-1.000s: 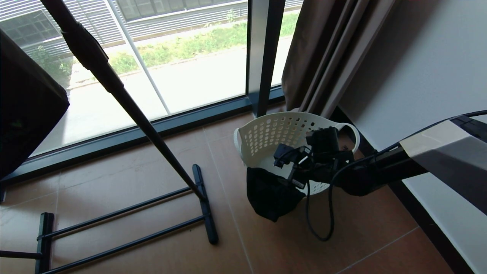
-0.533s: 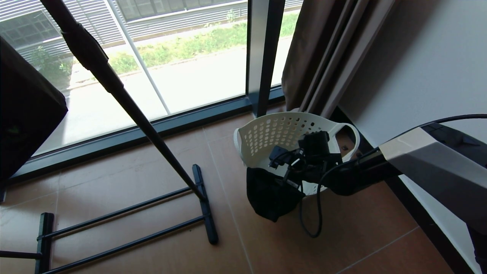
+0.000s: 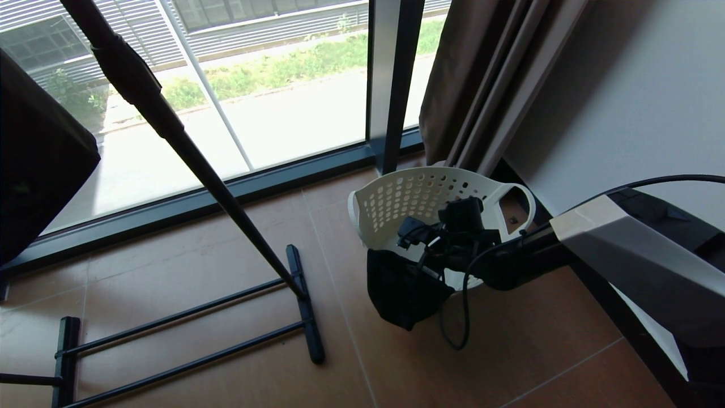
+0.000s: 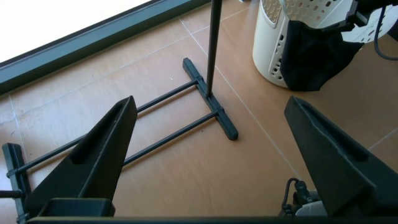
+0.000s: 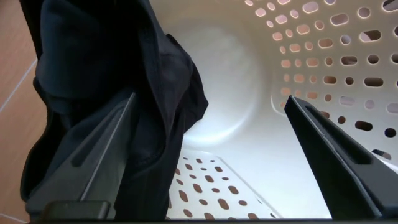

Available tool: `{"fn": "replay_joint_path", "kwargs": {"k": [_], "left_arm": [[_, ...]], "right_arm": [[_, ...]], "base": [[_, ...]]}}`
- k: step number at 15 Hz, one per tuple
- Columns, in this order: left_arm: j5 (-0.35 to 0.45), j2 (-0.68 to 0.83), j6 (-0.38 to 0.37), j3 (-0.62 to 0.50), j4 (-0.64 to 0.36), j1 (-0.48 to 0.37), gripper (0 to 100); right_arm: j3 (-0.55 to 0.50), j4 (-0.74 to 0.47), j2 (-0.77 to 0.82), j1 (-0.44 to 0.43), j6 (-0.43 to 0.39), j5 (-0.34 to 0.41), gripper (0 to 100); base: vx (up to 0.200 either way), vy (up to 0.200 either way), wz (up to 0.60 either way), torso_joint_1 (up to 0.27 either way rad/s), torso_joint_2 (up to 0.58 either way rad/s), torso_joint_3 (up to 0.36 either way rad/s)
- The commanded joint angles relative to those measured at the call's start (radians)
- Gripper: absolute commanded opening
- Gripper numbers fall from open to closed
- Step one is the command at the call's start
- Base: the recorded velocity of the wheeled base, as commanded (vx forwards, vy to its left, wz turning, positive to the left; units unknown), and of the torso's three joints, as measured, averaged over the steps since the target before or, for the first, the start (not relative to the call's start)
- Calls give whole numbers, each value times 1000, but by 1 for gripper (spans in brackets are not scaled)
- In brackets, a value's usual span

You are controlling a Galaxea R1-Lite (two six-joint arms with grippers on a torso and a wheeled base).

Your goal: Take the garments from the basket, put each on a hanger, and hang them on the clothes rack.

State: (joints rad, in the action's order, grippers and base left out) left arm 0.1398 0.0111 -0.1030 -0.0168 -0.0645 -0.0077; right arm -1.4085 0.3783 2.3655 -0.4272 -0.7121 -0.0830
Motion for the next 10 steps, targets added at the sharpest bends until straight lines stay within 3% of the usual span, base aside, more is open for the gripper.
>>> {"fn": "replay_joint_path", "kwargs": {"k": [1, 10], "left_arm": [[0, 0, 0, 0, 0, 0, 100], [0, 0, 0, 0, 0, 0, 100]], "right_arm": [[-24, 2, 23, -1, 8, -1, 100], [-61, 5, 63, -21, 49, -31, 100]], "base": [[0, 0, 0, 0, 0, 0], [0, 0, 0, 0, 0, 0]]}}
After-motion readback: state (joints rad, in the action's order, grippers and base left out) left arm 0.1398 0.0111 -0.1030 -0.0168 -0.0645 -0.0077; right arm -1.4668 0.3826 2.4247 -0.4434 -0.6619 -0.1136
